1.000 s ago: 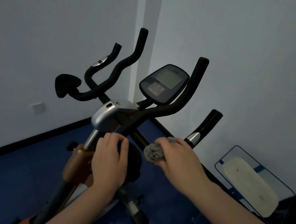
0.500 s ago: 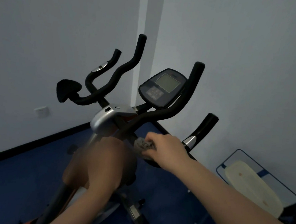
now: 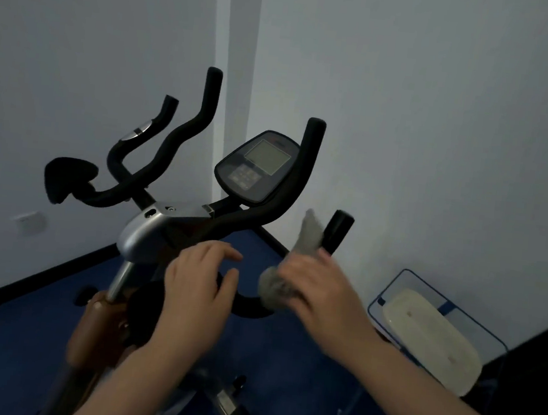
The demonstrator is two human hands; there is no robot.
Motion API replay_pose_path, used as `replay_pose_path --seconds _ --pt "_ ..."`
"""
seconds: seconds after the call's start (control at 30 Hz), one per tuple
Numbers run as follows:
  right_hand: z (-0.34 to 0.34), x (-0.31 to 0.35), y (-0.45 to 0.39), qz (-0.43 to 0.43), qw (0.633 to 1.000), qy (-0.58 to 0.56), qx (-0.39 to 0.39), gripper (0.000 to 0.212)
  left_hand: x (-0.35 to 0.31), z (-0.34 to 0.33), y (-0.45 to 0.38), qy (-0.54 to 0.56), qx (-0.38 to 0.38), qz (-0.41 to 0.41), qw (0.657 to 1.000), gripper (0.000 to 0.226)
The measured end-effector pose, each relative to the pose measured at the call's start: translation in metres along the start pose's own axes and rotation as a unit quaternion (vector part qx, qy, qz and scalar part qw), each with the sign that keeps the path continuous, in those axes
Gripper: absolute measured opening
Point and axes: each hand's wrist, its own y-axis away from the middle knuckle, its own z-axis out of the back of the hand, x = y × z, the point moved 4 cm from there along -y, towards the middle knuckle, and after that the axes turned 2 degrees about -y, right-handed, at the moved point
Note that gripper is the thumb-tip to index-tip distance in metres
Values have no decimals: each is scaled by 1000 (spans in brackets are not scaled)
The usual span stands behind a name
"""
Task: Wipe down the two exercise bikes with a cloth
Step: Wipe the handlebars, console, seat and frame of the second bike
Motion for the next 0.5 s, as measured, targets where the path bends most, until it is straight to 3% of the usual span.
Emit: replay_pose_path --seconds 0.1,0.2,0.27,0.4,0.5 --pt "9 -11 0 54 998 33 -4 37 -1 -14 -5 16 54 -21 998 22" --pt "29 -39 -3 -26 994 56 -86 35 12 -20 -2 66 69 26 995 25" --pt "14 -21 2 -54 995 -2 -88 36 18 -21 -1 99 47 50 993 29" --pt "-17 19 4 89 994 -18 65 39 24 -17 4 94 14 70 993 36" --pt "2 -10 -8 62 995 -30 78 38 33 -9 10 64 -15 38 997 38"
